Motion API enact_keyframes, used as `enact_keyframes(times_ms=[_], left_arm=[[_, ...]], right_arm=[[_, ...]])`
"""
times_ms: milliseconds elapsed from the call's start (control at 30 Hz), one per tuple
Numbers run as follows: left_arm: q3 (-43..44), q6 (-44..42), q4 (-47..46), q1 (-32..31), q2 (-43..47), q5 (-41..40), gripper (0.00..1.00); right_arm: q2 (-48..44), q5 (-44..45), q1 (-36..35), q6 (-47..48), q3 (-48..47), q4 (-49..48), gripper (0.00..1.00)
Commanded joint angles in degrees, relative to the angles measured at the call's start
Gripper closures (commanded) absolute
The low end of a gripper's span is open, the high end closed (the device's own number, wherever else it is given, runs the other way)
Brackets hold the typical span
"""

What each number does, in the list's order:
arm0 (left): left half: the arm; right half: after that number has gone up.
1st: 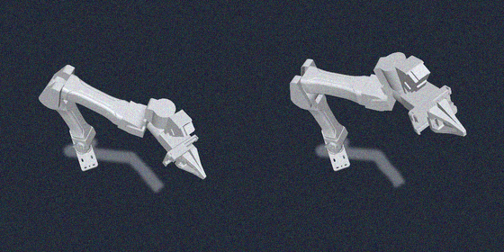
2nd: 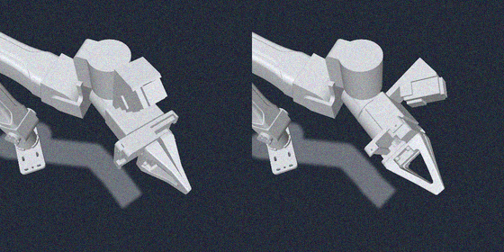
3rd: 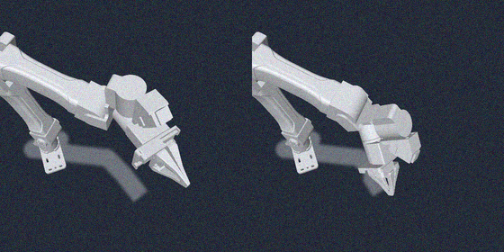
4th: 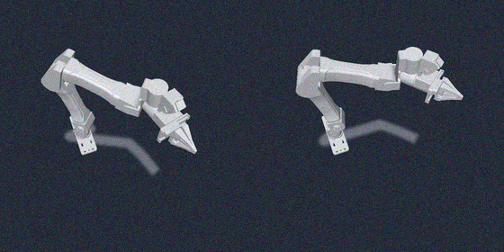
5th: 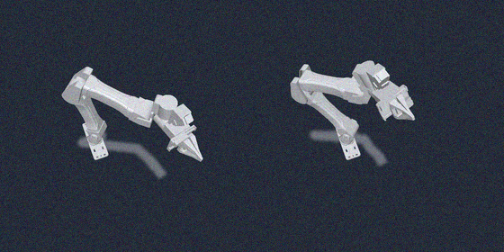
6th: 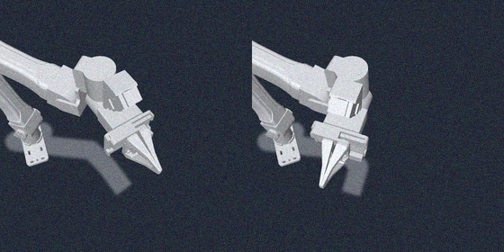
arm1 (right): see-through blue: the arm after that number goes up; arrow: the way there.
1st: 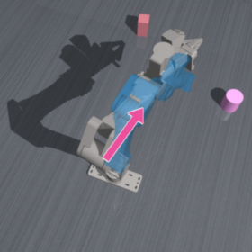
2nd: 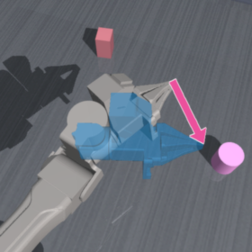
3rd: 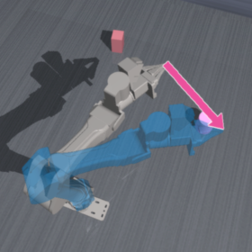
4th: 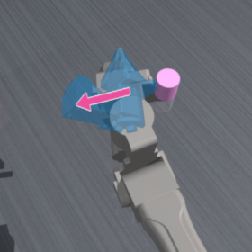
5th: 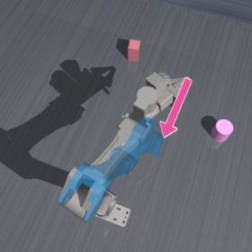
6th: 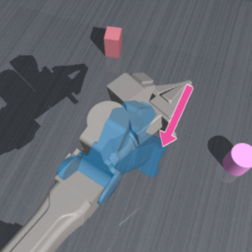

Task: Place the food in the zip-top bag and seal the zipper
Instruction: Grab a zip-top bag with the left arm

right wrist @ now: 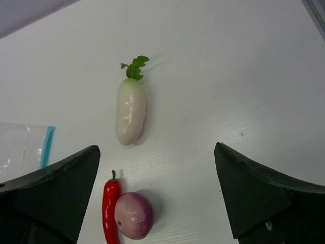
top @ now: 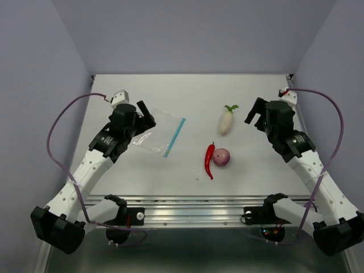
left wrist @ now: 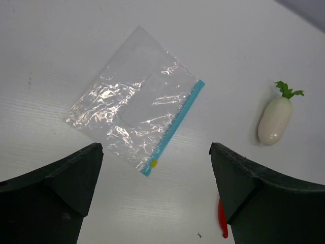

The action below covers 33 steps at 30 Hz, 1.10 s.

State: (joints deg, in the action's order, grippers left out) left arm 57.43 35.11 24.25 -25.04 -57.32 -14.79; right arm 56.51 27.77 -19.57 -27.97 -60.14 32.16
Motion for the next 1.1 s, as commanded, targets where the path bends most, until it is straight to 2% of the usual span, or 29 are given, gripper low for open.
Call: enact_keyframes(times_ms=[0,167,300,467,700,767,1067], left_arm=[[0.23,-2.41,-4.03,-0.19,-3.40,1.16,0.01],[2.60,-10.30,-6.84,-3.77,-12.61,2.92,0.01],[5.24,-13.21,-4.74,-8.17,-22.47,-2.60,0.01],[6.73,-16.47,-4.39,-9.68,-33.44,-3.41,0.01],[10.51,-20.08,-3.69,-13.37,-39.97,-2.88,0.01],[12.70,-20.08,-2.98,-14.33,-42.94,-4.89,0.01],[20.00,-23.42,-1.32,-14.43,-49.81,-6.66,0.01]], right_arm=[[-0.61,-2.71,-0.03,0.01,0.98,-2.54,0.00],[-0.44,-8.86,-0.03,-0.25,4.58,-7.54,0.00],[0.70,-11.94,-0.03,0.90,7.05,-10.79,0.00],[3.51,-14.93,-0.03,1.68,8.02,-12.91,0.00],[8.78,-16.69,-0.03,3.44,8.02,-13.09,0.00],[9.75,-16.96,-0.03,3.88,8.02,-13.18,0.00],[12.04,-15.99,-0.03,4.32,8.11,-13.18,0.00]])
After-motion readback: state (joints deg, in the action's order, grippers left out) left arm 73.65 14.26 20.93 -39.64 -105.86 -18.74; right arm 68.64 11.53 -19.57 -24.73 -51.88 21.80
